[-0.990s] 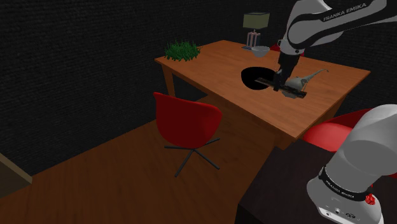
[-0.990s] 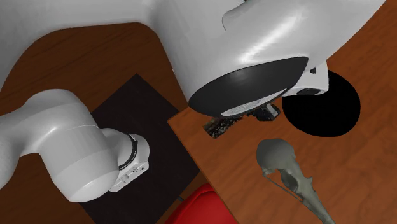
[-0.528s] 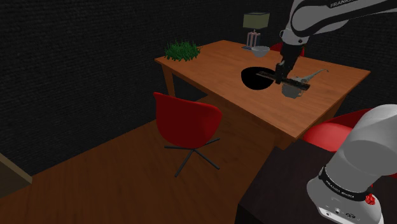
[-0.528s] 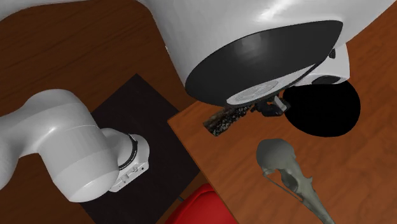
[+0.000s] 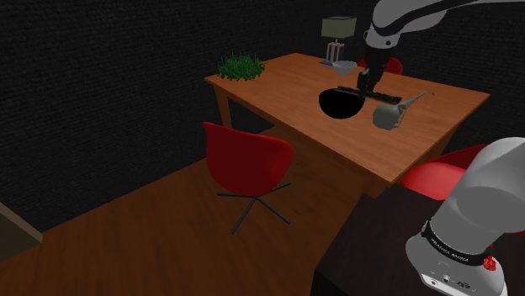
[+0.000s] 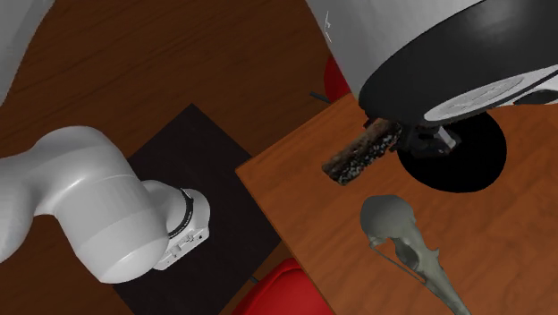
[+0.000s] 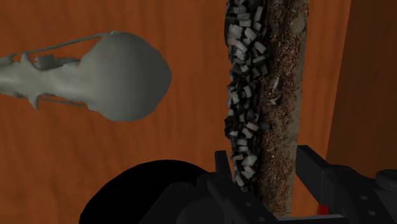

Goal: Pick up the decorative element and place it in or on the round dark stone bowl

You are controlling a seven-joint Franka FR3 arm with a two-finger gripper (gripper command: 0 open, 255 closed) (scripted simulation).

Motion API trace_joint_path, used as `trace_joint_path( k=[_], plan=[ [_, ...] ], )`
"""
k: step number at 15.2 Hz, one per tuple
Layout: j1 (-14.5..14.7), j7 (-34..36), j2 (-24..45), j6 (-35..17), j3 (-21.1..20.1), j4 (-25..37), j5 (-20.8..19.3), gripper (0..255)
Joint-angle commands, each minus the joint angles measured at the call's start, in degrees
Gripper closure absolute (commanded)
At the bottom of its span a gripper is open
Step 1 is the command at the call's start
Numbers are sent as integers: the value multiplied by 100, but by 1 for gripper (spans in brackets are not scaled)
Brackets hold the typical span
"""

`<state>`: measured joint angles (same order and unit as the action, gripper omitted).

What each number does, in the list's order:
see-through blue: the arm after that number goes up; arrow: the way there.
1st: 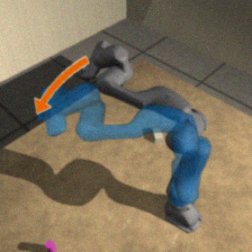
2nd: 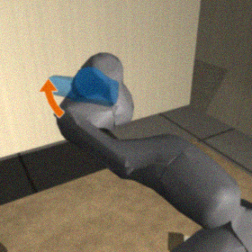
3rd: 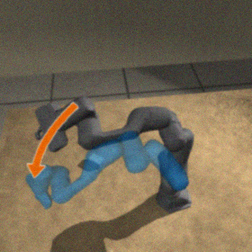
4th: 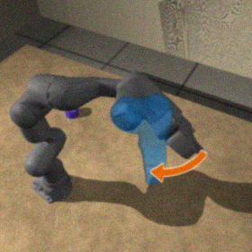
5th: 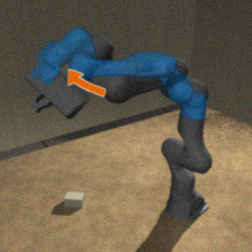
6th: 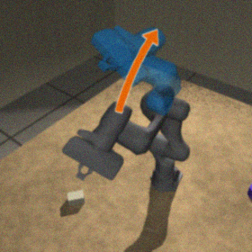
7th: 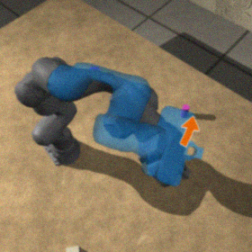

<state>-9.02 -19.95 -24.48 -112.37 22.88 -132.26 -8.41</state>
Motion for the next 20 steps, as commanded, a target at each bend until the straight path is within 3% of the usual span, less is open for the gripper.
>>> trace_joint_path(
  k=[1,7,12,20],
  plan=[
    [79,-152,458,-44,129,408,137,255],
    [187,-776,1962,18,521,1870,780,255],
    [0,-1311,3301,346,687,3349,1486,255],
    [-17,-1378,3407,-238,653,2855,1564,255]
  ],
)
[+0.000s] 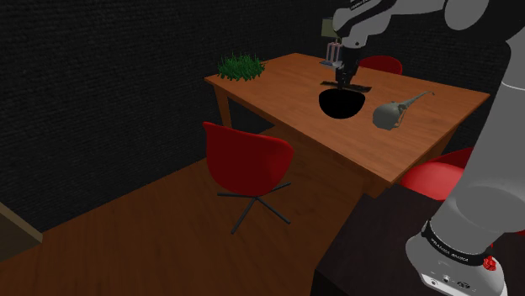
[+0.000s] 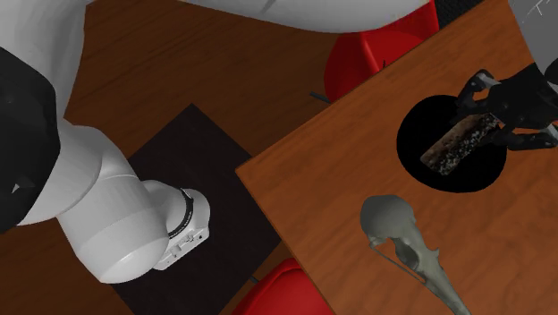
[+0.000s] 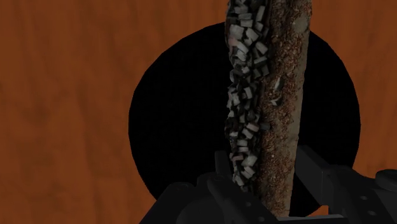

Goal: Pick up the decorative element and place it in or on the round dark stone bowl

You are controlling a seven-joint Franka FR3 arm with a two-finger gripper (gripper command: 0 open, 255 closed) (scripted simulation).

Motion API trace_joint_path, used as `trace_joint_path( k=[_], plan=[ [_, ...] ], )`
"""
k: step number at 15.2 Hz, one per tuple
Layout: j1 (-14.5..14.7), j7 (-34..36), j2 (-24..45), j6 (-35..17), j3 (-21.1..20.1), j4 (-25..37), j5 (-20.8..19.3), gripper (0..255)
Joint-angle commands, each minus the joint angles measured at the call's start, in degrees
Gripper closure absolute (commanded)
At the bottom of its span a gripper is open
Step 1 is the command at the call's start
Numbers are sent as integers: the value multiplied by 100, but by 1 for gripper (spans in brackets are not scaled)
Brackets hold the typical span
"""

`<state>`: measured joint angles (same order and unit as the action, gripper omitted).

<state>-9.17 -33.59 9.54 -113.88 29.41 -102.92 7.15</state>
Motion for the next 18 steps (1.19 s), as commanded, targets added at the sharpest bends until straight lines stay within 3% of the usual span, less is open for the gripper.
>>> trace_joint_path(
  k=[1,6,14,15,18],
  plan=[
    [-4,-25,26,-158,-3,-134,23,255],
    [-17,-93,149,-530,-23,-401,112,255],
    [-17,-93,149,-530,-23,-401,112,255],
    [-17,-93,149,-530,-23,-401,112,0],
    [-17,-93,149,-530,-23,-401,112,0]
  ],
)
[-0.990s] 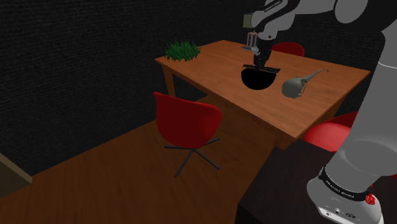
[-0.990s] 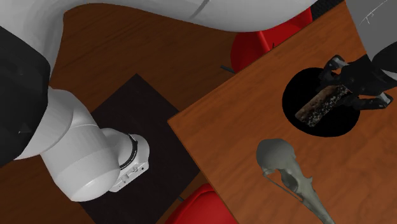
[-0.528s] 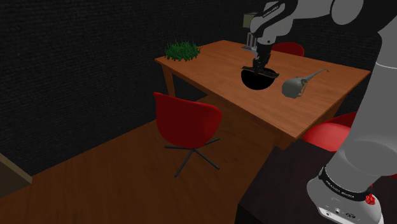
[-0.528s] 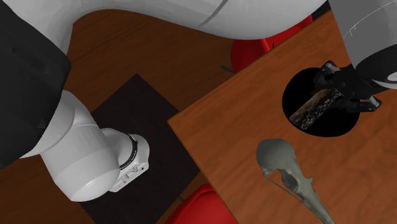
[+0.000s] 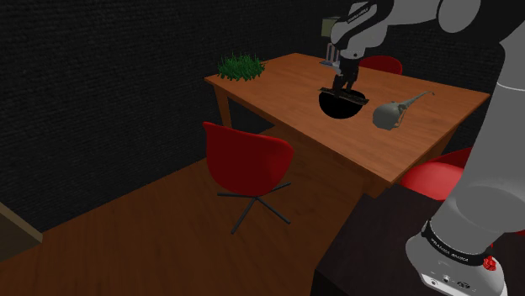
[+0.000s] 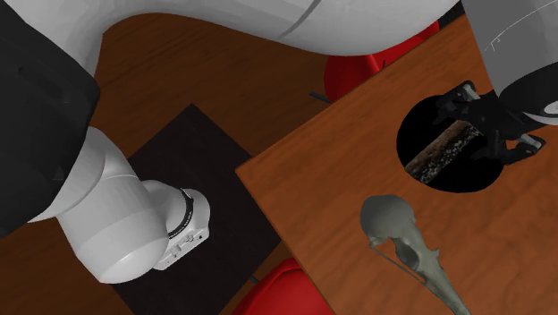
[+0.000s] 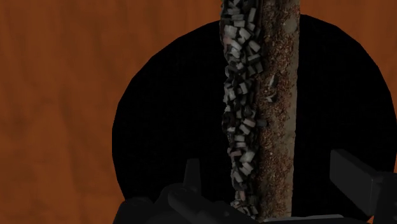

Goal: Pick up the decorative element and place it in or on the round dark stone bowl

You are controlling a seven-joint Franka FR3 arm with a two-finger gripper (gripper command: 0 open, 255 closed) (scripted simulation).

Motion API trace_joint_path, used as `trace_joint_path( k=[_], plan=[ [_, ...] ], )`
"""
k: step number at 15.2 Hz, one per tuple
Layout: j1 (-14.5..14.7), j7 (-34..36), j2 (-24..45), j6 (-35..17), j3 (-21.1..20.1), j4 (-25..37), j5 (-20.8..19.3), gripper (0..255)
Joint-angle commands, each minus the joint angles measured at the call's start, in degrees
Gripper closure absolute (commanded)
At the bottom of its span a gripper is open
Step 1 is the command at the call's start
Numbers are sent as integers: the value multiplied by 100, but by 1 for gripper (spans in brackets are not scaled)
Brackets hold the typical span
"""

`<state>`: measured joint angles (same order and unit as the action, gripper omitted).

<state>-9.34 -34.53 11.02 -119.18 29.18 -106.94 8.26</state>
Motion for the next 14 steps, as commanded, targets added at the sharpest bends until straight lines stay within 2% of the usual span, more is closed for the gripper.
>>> trace_joint_path(
  k=[1,2,6,14],
  plan=[
    [0,0,0,0,0,0,0,0],
    [0,0,0,0,0,0,0,0],
    [23,110,-246,655,39,447,-166,0],
    [23,110,-246,655,39,447,-166,0]
  ],
)
